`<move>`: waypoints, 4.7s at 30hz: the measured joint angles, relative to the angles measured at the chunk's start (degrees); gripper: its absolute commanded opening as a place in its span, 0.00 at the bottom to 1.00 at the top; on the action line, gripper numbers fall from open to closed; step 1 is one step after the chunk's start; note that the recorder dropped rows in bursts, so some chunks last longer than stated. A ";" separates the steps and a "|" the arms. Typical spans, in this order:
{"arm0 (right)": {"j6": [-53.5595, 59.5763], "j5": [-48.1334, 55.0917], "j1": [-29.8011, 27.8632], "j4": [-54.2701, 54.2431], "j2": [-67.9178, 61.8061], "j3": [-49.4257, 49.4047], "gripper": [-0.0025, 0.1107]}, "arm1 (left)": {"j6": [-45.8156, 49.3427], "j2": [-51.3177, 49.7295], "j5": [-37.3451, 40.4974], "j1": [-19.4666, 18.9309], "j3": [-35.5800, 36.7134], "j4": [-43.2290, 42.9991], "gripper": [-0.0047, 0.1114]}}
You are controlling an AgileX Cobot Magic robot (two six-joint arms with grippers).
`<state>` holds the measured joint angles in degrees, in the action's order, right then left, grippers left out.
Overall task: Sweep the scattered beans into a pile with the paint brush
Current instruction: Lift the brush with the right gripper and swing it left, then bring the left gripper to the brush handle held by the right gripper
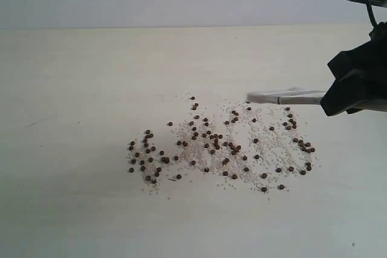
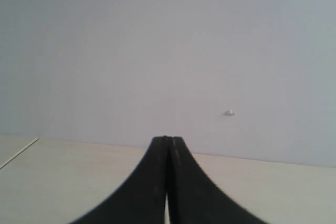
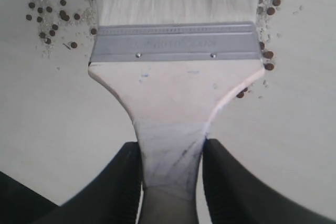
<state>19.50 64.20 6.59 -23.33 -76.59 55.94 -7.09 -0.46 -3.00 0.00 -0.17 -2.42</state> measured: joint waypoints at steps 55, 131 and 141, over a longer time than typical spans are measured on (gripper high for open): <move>5.64 4.20 0.00 -4.04 -13.49 9.57 0.02 | -7.61 -77.47 -59.53 7.38 -26.26 -60.31 0.41; 19.90 5.92 0.00 -17.23 -27.59 24.74 0.02 | 22.70 -113.57 -37.78 31.14 -62.90 -48.07 0.49; 20.12 5.92 0.00 -17.39 -27.59 24.74 0.02 | 22.12 -114.46 -37.78 31.65 -63.11 -48.07 0.45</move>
<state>39.62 70.12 6.59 -40.72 -104.18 80.68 15.03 -114.92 -40.78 31.65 -63.28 -50.48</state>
